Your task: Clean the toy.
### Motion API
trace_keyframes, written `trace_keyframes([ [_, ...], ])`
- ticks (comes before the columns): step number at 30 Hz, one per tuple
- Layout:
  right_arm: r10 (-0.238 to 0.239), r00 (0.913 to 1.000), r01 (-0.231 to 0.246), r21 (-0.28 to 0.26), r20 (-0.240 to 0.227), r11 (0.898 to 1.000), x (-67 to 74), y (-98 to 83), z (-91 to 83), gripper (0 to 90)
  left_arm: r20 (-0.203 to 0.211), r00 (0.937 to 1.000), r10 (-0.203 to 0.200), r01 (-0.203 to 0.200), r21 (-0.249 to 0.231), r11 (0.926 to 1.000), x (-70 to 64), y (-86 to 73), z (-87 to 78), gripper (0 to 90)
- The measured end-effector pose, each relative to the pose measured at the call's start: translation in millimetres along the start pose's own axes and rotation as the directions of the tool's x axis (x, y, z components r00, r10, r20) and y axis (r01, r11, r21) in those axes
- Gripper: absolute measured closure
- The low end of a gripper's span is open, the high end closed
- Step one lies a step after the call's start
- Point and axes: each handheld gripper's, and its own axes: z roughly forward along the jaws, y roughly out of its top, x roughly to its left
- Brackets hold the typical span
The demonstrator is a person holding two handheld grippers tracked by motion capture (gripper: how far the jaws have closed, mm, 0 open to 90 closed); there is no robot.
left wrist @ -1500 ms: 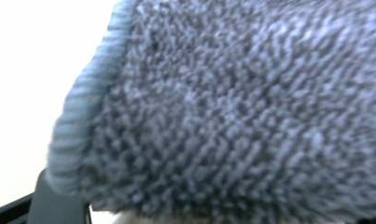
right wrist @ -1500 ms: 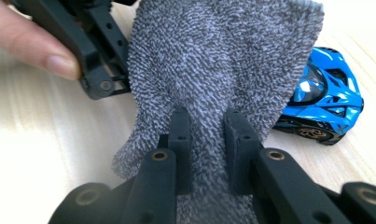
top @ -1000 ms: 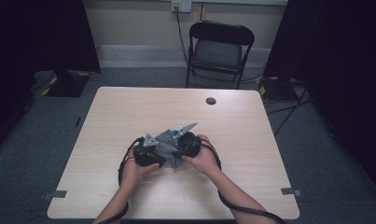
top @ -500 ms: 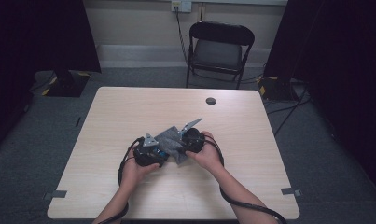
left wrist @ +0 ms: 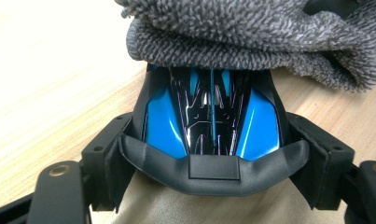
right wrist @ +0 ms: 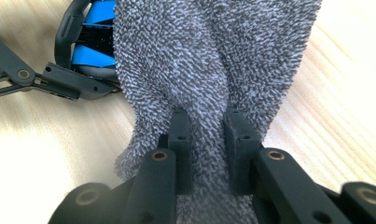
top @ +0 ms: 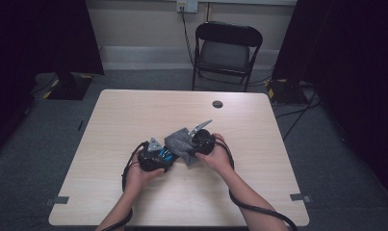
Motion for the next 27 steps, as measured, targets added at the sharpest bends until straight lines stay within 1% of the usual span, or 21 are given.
trace_keyframes([
  [4, 0.006, 1.0, -0.006, -0.001, 0.007, 1.0, -2.6, 0.7, -0.1, 74.9, 0.0, 1.0, -0.001, 0.001, -0.001, 1.0, 0.0, 0.0, 0.1, 24.0],
  [8, 0.012, 0.9997, -0.012, 0.011, 0.022, 1.0, -7.7, 2.4, -1.6, 74.9, 0.002, 1.0, -0.001, 0.001, 0.001, 1.0, 0.0, 0.0, -0.1, 24.0],
  [11, 0.027, 0.9992, -0.028, 0.013, 0.031, 1.0, -12.3, 2.7, -2.1, 74.9, 0.0, 1.0, -0.001, 0.001, -0.001, 1.0, 0.0, 0.0, 0.0, 24.0],
  [15, 0.034, 0.9985, -0.035, 0.016, 0.043, 0.999, -15.9, 2.9, -1.8, 75.0, 0.0, 1.0, -0.001, 0.001, -0.001, 1.0, 0.0, 0.0, 0.1, 24.0],
  [16, 0.037, 0.9985, -0.038, 0.015, 0.04, 0.999, -16.9, 2.8, -1.6, 75.0, 0.0, 1.0, -0.002, 0.002, -0.001, 1.0, -0.1, -0.1, 0.1, 24.0],
  [19, 0.059, 0.9974, -0.06, 0.015, 0.042, 0.998, -22.1, 2.0, -0.7, 75.0, 0.0, 1.0, -0.001, 0.001, -0.001, 1.0, -0.1, 0.0, 0.1, 24.0],
  [26, 0.081, 0.9948, -0.082, 0.022, 0.062, 0.996, -30.0, 0.1, -0.1, 75.0, 0.001, 1.0, -0.001, 0.001, 0.0, 1.0, 0.0, 0.0, 0.0, 24.0],
  [27, 0.089, 0.9938, -0.091, 0.023, 0.066, 0.996, -31.1, -0.5, -0.3, 75.0, 0.0, 1.0, -0.001, 0.001, -0.001, 1.0, -0.1, 0.0, 0.1, 24.0],
])
